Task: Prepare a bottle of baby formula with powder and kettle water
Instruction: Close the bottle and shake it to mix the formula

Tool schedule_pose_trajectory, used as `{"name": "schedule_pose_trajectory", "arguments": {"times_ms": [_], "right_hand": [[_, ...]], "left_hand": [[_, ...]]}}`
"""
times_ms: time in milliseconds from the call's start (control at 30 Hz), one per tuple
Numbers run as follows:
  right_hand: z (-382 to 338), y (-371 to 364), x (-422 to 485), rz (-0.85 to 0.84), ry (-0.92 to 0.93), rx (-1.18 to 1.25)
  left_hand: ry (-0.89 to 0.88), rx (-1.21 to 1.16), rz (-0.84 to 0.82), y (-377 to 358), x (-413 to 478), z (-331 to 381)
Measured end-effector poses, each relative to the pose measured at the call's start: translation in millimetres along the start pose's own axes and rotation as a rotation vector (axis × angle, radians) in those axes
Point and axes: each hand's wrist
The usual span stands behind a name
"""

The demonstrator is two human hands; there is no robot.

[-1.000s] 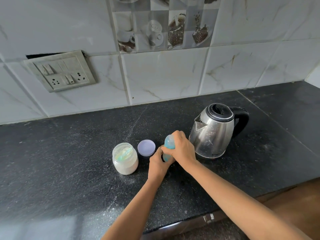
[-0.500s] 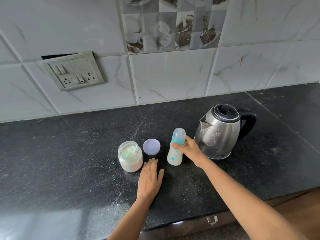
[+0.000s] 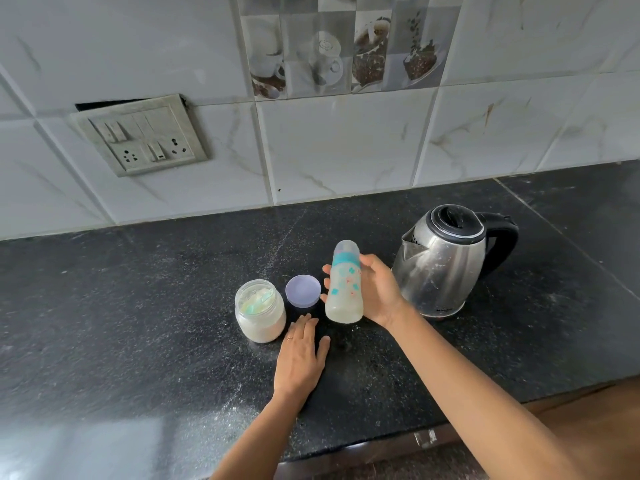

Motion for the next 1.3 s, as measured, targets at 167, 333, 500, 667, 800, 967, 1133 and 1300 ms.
{"name": "schedule_pose_trajectory", "arguments": {"times_ms": [167, 333, 500, 667, 800, 967, 1133, 1300], "right_hand": [[8.5, 3.6, 3.5, 0.01, 0.094, 0.109], [8.5, 4.7, 0.2, -0.197, -0.011, 0.312], [8.0, 9.5, 6.3, -0.357, -0.019, 0.325], [6.5, -1.9, 4.5, -0.247, 0.046, 0.274], [5.4, -7.2, 1.6, -0.223, 0.063, 0.17], [4.2, -8.8, 3.8, -0.124, 0.108, 0.27], [9.8, -3.4, -1.4, -0.18, 0.081, 0.047], [10.2, 0.7, 3.7, -0.015, 0.099, 0.277]], "left_hand": [[0.006, -0.008, 0.005, 0.8, 0.1, -0.3], [-0.003, -0.01, 0.011, 2.1, 0.2, 0.0], [-0.005, -0.011, 0.01, 2.2, -1.0, -0.1], [-0.002, -0.023, 0.01, 2.8, -0.4, -0.7], [-0.007, -0.049, 0.001, 3.5, -0.3, -2.3], [-0.013, -0.048, 0.0, 3.9, -1.9, -2.9], [-0.015, -0.04, 0.002, 3.5, -2.2, -3.1], [-0.019, -0.027, -0.002, 2.7, -2.2, -2.7]]}}
Point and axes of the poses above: each hand's wrist, its own x-axis towards the middle knuckle, its own y-axis out of the back of the hand, z = x × y, and after that the axes turned 6 degrees about z, right-handed
